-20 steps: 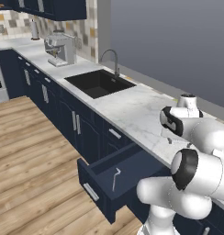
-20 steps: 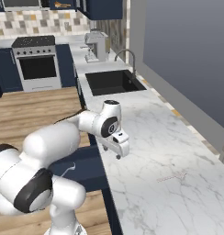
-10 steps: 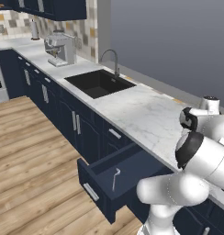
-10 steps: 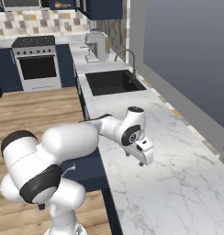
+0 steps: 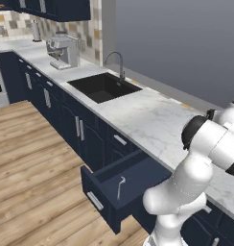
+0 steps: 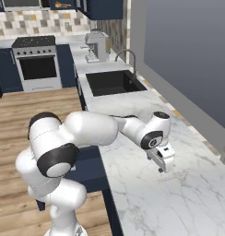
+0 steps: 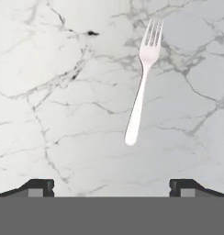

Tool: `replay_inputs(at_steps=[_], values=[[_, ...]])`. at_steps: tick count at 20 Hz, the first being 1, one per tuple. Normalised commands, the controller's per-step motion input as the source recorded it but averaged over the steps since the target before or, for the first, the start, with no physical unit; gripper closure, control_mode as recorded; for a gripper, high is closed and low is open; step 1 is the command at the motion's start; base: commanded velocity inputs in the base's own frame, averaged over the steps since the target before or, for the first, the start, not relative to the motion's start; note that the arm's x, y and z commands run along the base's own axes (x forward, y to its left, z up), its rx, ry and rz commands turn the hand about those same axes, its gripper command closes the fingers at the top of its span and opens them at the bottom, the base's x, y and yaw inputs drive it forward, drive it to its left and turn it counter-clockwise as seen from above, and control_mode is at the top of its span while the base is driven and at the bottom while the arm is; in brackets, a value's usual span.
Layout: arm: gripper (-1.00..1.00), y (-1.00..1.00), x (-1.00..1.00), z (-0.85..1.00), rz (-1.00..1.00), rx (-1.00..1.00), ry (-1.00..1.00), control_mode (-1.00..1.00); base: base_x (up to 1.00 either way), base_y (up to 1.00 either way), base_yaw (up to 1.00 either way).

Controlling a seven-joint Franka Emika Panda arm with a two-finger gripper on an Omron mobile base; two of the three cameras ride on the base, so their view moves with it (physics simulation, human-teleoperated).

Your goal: Organize the utensils by type. Pick up the wooden spoons from the counter and place them in the open cabinet. Then pick up the metallic utensils from the counter and place them in the open drawer.

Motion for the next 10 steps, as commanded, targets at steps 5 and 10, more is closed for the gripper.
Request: replay_inputs(at_steps=[5,10], values=[[-1.00,-0.59,0.20,-0.08,-0.38,0.00,0.07,-1.00,0.00,0.00,0.00],[-1.00,-0.49,0.10,-0.25,-0.31,0.00,0.00,-1.00,0.00,0.00,0.00]])
